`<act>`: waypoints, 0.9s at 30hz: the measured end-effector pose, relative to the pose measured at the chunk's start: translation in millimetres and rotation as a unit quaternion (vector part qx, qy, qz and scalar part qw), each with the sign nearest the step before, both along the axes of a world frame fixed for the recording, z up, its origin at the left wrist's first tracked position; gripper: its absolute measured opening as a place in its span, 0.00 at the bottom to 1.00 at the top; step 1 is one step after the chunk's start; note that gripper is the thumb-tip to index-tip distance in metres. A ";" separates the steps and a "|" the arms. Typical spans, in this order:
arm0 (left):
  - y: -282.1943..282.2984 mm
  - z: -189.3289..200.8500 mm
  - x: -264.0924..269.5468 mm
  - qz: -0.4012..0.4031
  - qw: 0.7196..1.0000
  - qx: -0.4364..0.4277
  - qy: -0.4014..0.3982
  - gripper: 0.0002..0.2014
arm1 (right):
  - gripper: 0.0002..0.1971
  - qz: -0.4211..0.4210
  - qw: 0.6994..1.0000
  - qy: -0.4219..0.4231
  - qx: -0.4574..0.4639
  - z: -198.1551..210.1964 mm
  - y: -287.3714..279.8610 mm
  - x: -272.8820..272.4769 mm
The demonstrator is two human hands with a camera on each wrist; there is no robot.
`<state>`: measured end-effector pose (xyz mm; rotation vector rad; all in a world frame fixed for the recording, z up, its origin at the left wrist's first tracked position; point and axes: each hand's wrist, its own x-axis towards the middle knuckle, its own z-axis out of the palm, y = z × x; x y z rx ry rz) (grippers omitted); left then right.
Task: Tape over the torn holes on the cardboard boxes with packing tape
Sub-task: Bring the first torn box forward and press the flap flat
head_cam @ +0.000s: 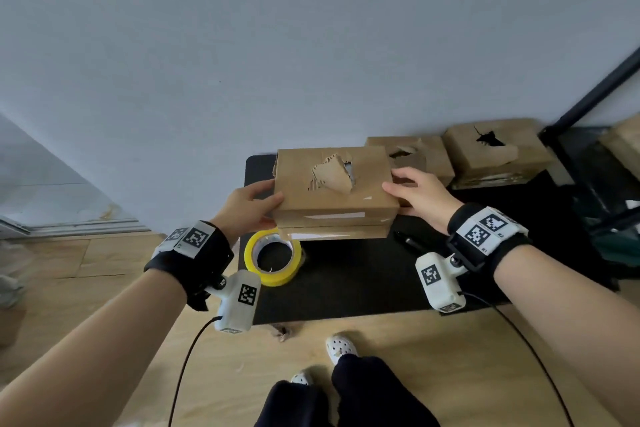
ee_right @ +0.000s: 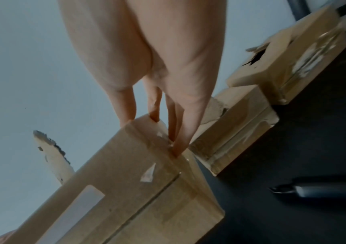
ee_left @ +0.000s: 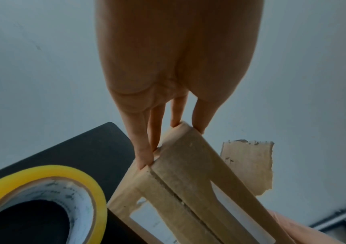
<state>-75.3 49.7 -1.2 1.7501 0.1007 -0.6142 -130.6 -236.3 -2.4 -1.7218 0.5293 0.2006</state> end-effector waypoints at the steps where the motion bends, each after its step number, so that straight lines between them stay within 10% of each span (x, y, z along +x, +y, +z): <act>1: -0.2 0.8 -7.8 -0.018 1.000 0.008 -0.001 0.21 | 0.19 0.000 1.000 0.005 0.006 -0.2 -2.8 -11.5; 15: -58.9 -31.8 -69.4 -0.141 0.986 0.067 0.049 0.33 | 0.36 -0.006 0.995 0.095 0.015 -40.5 -49.7 -87.1; 27: -87.6 -61.7 -69.7 0.004 0.988 0.153 0.035 0.33 | 0.46 0.137 0.986 0.063 -0.065 -63.9 -68.4 -49.9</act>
